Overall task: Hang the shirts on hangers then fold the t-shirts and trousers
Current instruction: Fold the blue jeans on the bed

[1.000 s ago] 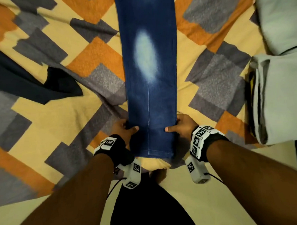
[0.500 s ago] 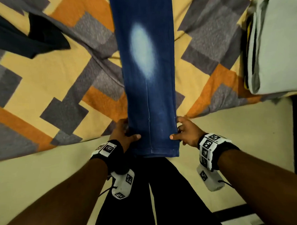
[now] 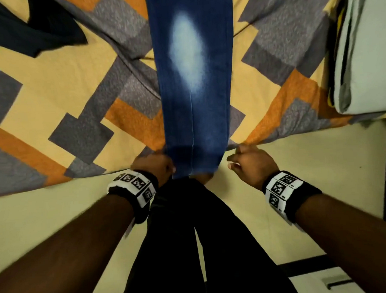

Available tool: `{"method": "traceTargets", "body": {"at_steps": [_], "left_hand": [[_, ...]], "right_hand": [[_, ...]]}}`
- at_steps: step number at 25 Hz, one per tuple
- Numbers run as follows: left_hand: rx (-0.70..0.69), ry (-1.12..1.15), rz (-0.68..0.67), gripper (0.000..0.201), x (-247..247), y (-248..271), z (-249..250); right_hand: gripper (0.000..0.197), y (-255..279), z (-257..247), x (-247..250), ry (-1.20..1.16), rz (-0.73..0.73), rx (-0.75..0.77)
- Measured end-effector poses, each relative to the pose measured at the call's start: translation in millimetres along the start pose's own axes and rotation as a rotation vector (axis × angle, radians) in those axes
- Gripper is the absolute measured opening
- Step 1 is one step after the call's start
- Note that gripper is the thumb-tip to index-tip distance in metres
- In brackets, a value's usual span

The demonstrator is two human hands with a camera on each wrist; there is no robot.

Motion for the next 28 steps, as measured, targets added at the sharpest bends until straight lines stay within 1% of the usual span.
{"method": "traceTargets", "body": {"at_steps": [1,2,3,4,5,6,7,8,10,11,12,13,14,15,16,17,19,20,21,22,24,25,26,27,28], "left_hand": [[0.029,-0.063,0.217,0.042,25.4,-16.7,1.4],[0.032,-0.074,0.409,0.050,47.6,-33.7,8.1],[0.023,-0.051,0.513,0.059,61.5,-49.4,17.0],[0.019,-0.066,0.543,0.066,64.4,-67.0,22.6],[0.048,-0.096,0.527,0.070,53.1,-81.6,21.1],[0.083,-0.138,0.531,0.072,38.6,-92.7,12.0],[0.113,-0.153,0.525,0.074,27.5,-92.5,-2.6],[0.161,-0.161,0.505,0.077,16.6,-82.4,-18.8],[0.259,-0.144,0.533,0.084,18.2,-64.3,-37.9],[0.244,-0.137,0.566,0.089,21.9,-59.9,-29.8],[0.154,-0.159,0.618,0.095,26.1,-61.1,-11.2],[0.031,-0.213,0.638,0.100,21.9,-65.6,13.2],[-0.055,-0.257,0.632,0.106,12.0,-68.6,31.8],[-0.073,-0.281,0.605,0.111,-1.8,-70.5,35.2],[-0.069,-0.297,0.550,0.112,-16.6,-69.1,26.5],[-0.041,-0.295,0.507,0.108,-31.7,-63.7,12.2],[0.100,-0.213,0.417,0.102,-49.4,-41.3,-18.0],[0.180,-0.158,0.346,0.101,-54.4,-26.7,-24.1],[0.241,-0.067,0.300,0.100,-54.2,-19.2,-22.3],[0.287,0.043,0.302,0.096,-49.8,-11.9,-17.1],[0.360,0.307,0.421,0.090,-31.2,-7.7,-11.4],[0.387,0.437,0.475,0.090,-23.9,-8.6,-12.3],[0.403,0.534,0.494,0.091,-20.1,-11.7,-14.9],[0.411,0.594,0.485,0.092,-16.4,-16.8,-17.1],[0.412,0.623,0.449,0.094,-14.6,-23.3,-18.9]], "right_hand": [[0.031,-15.6,-13.5,16.7,0.040,0.172,0.102],[0.034,-33.9,-27.5,28.8,0.054,0.319,0.185],[0.040,-53.3,-41.4,34.5,0.059,0.419,0.249],[0.048,-75.2,-52.4,32.2,0.088,0.459,0.279],[0.055,-90.8,-52.0,20.2,0.151,0.444,0.270],[0.063,-101.5,-38.7,10.9,0.225,0.442,0.243],[0.073,-101.8,-15.4,6.1,0.253,0.420,0.175],[0.082,-90.1,11.0,2.8,0.246,0.411,0.103],[0.091,-60.5,54.5,13.7,0.188,0.499,-0.055],[0.091,-49.3,57.3,17.8,0.176,0.549,-0.105],[0.090,-48.1,46.9,17.4,0.176,0.581,-0.076],[0.090,-52.9,28.1,9.2,0.187,0.577,0.027],[0.091,-57.0,6.1,-6.3,0.217,0.532,0.154],[0.094,-57.8,-8.8,-22.8,0.255,0.485,0.251],[0.097,-55.7,-7.8,-34.8,0.285,0.442,0.261],[0.098,-48.5,5.6,-41.5,0.288,0.412,0.194],[0.096,-25.4,38.2,-44.5,0.186,0.397,-0.025],[0.091,-11.5,45.5,-46.2,0.109,0.397,-0.116],[0.083,-4.2,46.0,-45.7,0.021,0.412,-0.152],[0.076,1.1,39.5,-44.2,-0.128,0.448,-0.145],[0.065,-4.5,25.5,-37.9,-0.590,0.531,-0.129],[0.061,-11.1,18.5,-36.2,-0.816,0.556,-0.165],[0.059,-18.2,15.2,-35.9,-0.974,0.583,-0.229],[0.057,-25.0,13.8,-33.8,-1.054,0.617,-0.299],[0.053,-30.4,13.2,-32.8,-1.080,0.634,-0.361]]}}
Point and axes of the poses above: each hand's wrist, its own y-axis away from the middle knuckle, its own x-axis out of the back of the hand, z = x × y, the point moved 7 cm from there along -y, towards the middle knuckle, and after that the axes turned 14 degrees about -y, right-handed, at the moved point
